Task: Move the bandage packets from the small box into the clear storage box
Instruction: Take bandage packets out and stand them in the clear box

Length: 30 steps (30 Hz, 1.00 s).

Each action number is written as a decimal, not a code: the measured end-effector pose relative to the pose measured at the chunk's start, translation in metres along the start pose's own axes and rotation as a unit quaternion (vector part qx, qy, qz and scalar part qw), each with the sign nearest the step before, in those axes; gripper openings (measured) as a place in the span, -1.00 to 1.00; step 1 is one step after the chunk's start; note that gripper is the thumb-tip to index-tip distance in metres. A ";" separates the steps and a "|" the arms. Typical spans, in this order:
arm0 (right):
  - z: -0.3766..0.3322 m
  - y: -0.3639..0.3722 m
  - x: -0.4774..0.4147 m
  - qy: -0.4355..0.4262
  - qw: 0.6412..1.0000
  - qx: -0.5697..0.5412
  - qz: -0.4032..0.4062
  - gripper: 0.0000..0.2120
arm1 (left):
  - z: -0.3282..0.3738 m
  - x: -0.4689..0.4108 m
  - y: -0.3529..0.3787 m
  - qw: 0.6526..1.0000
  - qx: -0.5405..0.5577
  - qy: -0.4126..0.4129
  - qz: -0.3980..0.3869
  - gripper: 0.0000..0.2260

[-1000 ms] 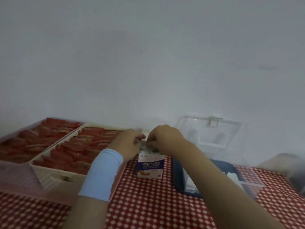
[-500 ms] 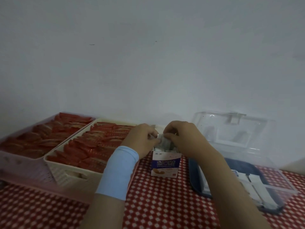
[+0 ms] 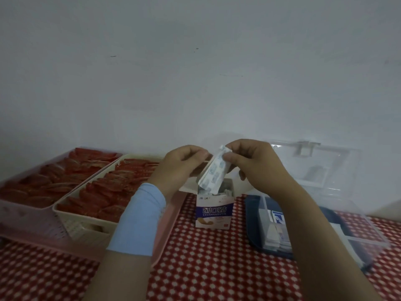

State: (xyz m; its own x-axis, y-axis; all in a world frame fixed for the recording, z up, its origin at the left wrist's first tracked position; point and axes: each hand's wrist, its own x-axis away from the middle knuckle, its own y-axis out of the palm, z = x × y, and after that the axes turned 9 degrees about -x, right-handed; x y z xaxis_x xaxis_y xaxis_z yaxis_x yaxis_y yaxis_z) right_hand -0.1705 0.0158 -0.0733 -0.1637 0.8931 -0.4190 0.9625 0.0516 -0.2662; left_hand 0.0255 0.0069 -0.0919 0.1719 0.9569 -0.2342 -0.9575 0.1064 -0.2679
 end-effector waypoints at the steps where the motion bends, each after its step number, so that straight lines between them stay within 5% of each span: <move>1: -0.002 0.001 0.001 0.000 1.000 -0.012 -0.015 -0.89 | 0.001 0.003 0.000 0.997 0.054 -0.028 -0.049 -0.74; 4: -0.003 0.003 0.002 -0.014 0.999 -0.032 -0.042 -0.88 | 0.002 0.008 0.003 0.968 0.178 -0.072 -0.162 -0.58; 11: -0.007 0.003 0.006 -0.027 0.993 -0.094 -0.065 -0.83 | 0.005 0.012 0.011 0.929 0.290 -0.102 -0.208 -0.63; 18: -0.009 0.007 0.003 -0.012 0.999 -0.034 -0.019 -0.76 | 0.002 0.005 0.018 0.928 0.326 -0.105 -0.144 -0.64; 24: -0.016 0.015 0.012 -0.039 0.988 0.099 -0.111 -0.55 | -0.006 0.001 0.015 0.924 0.343 -0.105 -0.130 -0.73; 30: -0.004 0.025 0.009 -0.107 0.985 0.096 -0.097 -0.59 | -0.009 0.000 0.017 0.926 0.347 -0.086 -0.124 -0.63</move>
State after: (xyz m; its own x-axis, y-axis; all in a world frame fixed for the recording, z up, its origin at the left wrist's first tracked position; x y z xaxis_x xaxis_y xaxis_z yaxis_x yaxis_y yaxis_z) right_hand -0.1466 0.0270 -0.0800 -0.4028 0.7589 -0.5117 0.8532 0.1090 -0.5100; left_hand 0.0110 0.0061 -0.1047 0.4238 0.9024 -0.0776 -0.8221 0.4192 0.3851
